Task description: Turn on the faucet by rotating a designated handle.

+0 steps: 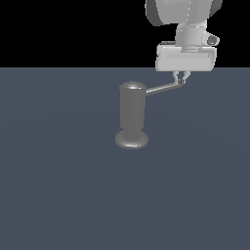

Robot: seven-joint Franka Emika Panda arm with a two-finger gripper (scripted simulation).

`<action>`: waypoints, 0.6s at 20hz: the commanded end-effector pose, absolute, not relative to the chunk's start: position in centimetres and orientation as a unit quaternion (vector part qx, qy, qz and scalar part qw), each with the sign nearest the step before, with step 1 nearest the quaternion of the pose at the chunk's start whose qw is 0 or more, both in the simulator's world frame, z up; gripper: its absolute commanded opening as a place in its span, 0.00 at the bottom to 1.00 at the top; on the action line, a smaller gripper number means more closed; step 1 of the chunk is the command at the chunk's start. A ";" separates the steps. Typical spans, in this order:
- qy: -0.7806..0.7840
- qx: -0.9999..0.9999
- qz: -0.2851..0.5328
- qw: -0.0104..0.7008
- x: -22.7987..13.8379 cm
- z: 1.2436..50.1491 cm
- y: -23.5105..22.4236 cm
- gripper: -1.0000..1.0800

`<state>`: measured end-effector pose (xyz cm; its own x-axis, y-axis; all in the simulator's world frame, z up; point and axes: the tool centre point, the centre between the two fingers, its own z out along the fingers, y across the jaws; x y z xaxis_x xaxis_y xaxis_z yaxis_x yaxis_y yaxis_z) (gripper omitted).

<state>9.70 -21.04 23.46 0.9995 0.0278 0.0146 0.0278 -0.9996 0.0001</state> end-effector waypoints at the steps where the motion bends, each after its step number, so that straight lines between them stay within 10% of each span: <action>1: -0.017 -1.000 -0.005 0.001 10.6 22.7 -20.4 0.00; 12: -0.013 -1.000 -0.003 0.001 13.0 22.4 -20.4 0.00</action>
<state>12.57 -20.45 23.47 0.9995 0.0278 0.0128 0.0278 -0.9996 -0.0012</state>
